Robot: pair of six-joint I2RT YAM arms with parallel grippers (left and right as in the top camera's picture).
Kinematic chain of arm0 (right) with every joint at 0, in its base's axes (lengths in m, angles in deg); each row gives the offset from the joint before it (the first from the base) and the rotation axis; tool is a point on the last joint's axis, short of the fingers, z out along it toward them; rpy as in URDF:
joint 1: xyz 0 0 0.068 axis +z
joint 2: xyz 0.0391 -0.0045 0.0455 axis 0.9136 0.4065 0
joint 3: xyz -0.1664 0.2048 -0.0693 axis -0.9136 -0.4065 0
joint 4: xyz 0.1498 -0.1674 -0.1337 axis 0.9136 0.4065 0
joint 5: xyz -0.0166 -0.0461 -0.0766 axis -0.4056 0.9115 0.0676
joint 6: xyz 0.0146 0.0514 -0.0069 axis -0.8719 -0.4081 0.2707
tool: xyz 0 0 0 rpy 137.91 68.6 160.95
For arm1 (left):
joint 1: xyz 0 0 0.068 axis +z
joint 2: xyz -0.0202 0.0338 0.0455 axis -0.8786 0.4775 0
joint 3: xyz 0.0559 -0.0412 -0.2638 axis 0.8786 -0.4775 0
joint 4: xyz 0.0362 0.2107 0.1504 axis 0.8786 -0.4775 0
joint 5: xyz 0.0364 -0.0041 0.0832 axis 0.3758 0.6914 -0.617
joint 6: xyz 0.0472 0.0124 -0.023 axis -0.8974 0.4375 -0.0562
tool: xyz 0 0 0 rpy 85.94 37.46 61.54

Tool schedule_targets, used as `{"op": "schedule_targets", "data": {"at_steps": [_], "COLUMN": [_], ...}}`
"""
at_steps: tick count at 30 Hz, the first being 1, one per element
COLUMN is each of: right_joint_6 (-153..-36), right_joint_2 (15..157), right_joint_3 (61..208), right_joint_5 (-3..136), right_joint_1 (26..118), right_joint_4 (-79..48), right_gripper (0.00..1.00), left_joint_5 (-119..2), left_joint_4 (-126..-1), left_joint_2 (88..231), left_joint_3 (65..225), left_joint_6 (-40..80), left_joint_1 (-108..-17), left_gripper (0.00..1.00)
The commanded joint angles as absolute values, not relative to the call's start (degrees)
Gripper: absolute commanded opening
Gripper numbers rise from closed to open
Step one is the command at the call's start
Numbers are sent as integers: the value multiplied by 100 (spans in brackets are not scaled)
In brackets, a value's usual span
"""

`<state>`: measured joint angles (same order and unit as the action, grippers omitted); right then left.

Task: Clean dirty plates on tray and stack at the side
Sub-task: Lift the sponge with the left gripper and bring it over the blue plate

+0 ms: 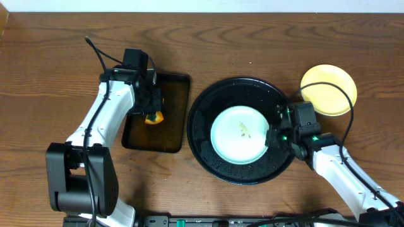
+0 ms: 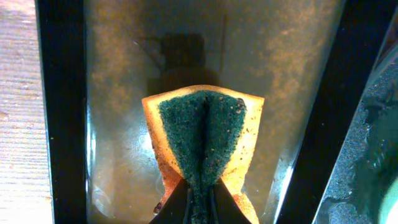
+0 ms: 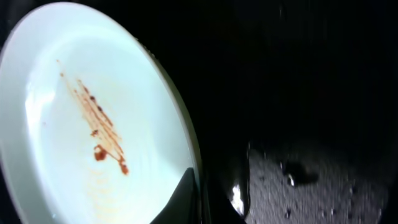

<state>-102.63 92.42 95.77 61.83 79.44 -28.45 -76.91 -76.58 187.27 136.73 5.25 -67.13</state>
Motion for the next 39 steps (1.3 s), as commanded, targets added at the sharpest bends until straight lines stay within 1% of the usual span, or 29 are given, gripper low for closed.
{"op": "schedule_targets", "data": {"at_steps": [1, 9, 13, 26, 31, 39], "right_joint_6": [-10291, -10291, -10291, -10289, -10289, -10287], "right_joint_2": [9281, 9773, 9895, 9893, 9893, 9893], "right_joint_3": [9583, 9581, 9581, 9581, 9581, 9581], "right_joint_5": [6327, 6439, 6439, 6437, 6437, 6441], "right_joint_1": [7968, 7971, 7971, 7971, 7971, 7971], "right_joint_4": [-2960, -3116, -3275, -3297, -3297, -3336], "right_gripper": [1, 1, 1, 1, 1, 1], "left_joint_5": [-7481, -7488, -7483, -7516, -7997, -7520], "left_joint_4": [-7627, -7050, -6703, -6617, -6611, -6624], "left_joint_2": [18712, 18767, 18939, 19724, 19704, 19005], "left_joint_3": [13651, 13599, 13328, 13159, 13203, 13251], "left_joint_6": [590, 590, 588, 588, 643, 675], "left_joint_1": [-6704, -6704, -6704, -6702, -6702, -6708], "left_gripper": [8, 8, 8, 8, 8, 7]}}
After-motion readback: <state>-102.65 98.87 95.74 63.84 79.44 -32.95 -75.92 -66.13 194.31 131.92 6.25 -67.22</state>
